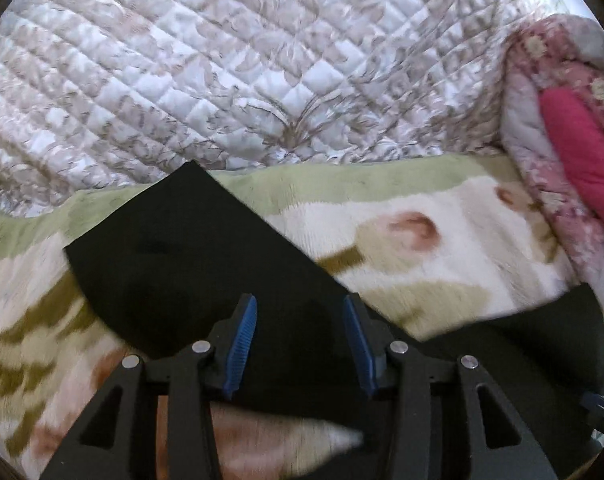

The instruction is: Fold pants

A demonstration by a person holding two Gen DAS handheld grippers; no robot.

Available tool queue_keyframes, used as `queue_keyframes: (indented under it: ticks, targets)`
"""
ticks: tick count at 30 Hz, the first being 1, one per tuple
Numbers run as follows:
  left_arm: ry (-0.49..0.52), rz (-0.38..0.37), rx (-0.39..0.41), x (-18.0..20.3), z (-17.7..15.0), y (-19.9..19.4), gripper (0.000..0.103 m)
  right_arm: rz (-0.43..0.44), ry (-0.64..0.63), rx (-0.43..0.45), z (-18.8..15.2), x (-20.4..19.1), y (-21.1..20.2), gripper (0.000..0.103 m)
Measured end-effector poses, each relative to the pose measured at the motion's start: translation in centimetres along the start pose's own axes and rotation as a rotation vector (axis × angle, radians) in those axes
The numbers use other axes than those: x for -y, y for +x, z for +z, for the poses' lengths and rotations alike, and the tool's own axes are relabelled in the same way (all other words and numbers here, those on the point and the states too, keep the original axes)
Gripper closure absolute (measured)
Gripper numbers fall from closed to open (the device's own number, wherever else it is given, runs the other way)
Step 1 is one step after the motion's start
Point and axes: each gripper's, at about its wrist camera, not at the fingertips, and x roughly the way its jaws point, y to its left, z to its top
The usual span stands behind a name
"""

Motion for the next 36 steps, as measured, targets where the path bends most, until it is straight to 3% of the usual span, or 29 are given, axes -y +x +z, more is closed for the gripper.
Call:
queue_keyframes:
  ticks: [9,10,12,13,15,21,25,28,31,36]
  targets:
    - [0.041,0.096,-0.001,0.6,2.4,4.7,0.04,-0.022,0.018,0.069,0.3,0.3,-0.1,0.049]
    - [0.044,0.11,0.004,0.7,2.4,4.9,0.043,-0.024,0.017,0.073,0.3,0.3,0.0,0.049]
    - [0.061,0.113,0.013,1.2,2.3,4.8,0.073,-0.027,0.02,0.078,0.4,0.4,0.1,0.049]
    - [0.091,0.138,0.017,1.7,2.1,4.7,0.099,-0.027,0.021,0.079,0.4,0.4,0.2,0.049]
    - [0.126,0.183,0.03,2.4,1.9,4.4,0.101,-0.03,0.022,0.082,0.6,0.4,0.3,0.049]
    - [0.005,0.164,0.152,-0.6,0.8,-2.2,0.101,-0.039,0.028,0.083,0.8,0.4,0.5,0.049]
    - [-0.097,0.13,0.258,-4.2,-2.1,-9.2,0.101,-0.044,0.029,0.082,0.7,0.3,0.1,0.049]
    - [-0.178,0.097,0.285,-7.1,-5.6,-12.9,0.101,-0.054,0.025,0.076,0.5,0.2,-0.5,0.049]
    - [-0.231,0.084,0.251,-9.0,-9.6,-13.8,0.1,-0.062,0.03,0.071,0.0,0.3,-1.3,0.049]
    - [-0.336,0.023,0.13,-11.4,-14.3,-11.5,0.099,-0.079,0.034,0.048,-0.8,0.4,-2.2,0.049]
